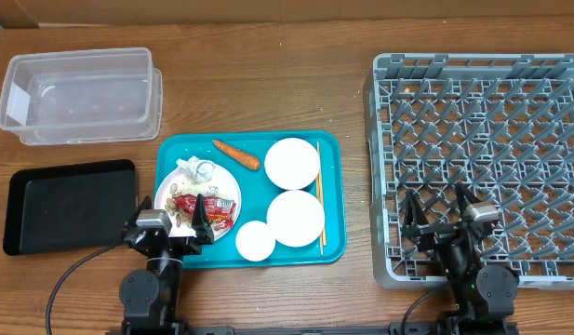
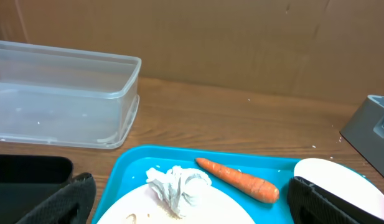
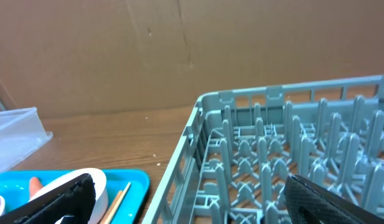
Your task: Sort waste into correct bins and load items into the dishwasher
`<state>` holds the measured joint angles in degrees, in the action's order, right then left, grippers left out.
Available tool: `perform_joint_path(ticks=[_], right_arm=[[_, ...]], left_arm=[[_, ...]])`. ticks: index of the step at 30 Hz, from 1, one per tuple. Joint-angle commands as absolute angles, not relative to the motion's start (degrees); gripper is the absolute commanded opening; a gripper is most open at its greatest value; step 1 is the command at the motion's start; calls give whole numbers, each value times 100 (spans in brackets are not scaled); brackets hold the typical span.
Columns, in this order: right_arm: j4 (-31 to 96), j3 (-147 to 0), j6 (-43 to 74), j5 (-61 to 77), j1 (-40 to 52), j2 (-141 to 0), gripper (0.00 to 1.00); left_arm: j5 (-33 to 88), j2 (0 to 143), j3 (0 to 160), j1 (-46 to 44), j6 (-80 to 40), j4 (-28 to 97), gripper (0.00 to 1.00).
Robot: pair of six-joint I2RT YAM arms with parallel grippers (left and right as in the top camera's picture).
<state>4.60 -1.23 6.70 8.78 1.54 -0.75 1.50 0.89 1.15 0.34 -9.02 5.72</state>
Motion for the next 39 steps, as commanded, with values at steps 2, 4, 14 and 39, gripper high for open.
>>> perform_joint_path(ticks=[2, 4, 14, 39], right_arm=[[993, -893, 1365, 908, 152, -272, 100], [1441, -1249, 1376, 908, 152, -493, 100], [3341, -3636, 1354, 908, 152, -2399, 100], [6090, -6316, 1157, 602, 148, -5419, 100]], left_arm=[[193, 259, 860, 1, -991, 1297, 100], [196, 510, 1267, 1, -991, 1774, 100], [342, 2952, 3850, 1, -987, 3470, 100], [696, 8007, 7072, -3, -985, 5684, 100]])
